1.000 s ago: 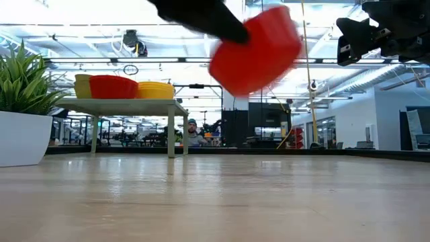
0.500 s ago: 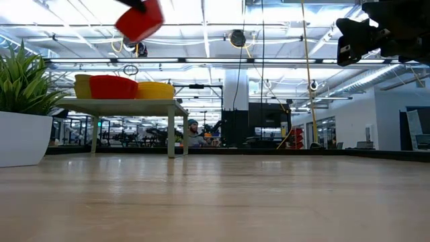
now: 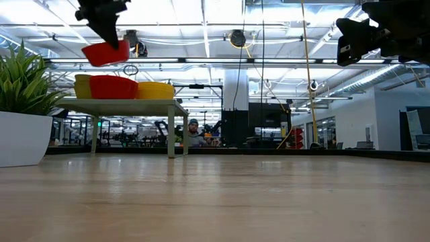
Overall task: Pick & Place Mini bowls
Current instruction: Stack the red bowl on the red bowl on the shelf
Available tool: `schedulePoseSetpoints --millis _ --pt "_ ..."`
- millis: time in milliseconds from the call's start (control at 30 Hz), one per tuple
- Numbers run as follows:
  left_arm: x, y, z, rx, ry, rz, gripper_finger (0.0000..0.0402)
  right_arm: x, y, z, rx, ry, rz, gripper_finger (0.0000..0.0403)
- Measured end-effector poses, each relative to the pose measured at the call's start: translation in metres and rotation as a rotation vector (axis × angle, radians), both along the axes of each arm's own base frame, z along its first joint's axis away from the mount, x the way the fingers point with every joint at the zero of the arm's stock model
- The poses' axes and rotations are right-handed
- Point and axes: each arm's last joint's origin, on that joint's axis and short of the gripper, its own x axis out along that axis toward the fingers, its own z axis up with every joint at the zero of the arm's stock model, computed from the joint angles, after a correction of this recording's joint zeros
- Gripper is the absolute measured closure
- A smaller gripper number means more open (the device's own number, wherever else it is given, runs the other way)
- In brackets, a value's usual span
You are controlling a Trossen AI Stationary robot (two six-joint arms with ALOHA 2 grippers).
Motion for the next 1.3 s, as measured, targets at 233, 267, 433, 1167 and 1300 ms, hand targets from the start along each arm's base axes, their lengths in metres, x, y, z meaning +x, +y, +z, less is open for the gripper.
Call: schedulePoseSetpoints --millis 233,267,433,1167,1300 --pt "0.014 0.014 -0.012 -0.066 0.06 0.032 0.0385 0.0 0.0 0.0 0.0 0.0 0.0 0.0232" --pt "0.015 0.015 -0.014 -0.078 0.068 0.028 0.0389 0.0 0.0 0.0 0.0 0.0 0.0 0.0232" --pt "0.024 0.02 -0.022 -0.114 0.105 0.031 0.039 0.0 0.0 0.0 0.0 0.0 0.0 0.0232" --pt "0.032 0.021 -0.03 -0.189 0.143 -0.023 0.0368 0.0 0.0 0.0 0.0 0.0 0.001 0.0232" --pt "0.031 0.021 -0.03 -0.194 0.149 -0.015 0.0367 0.0 0.0 0.0 0.0 0.0 0.0 0.0232"
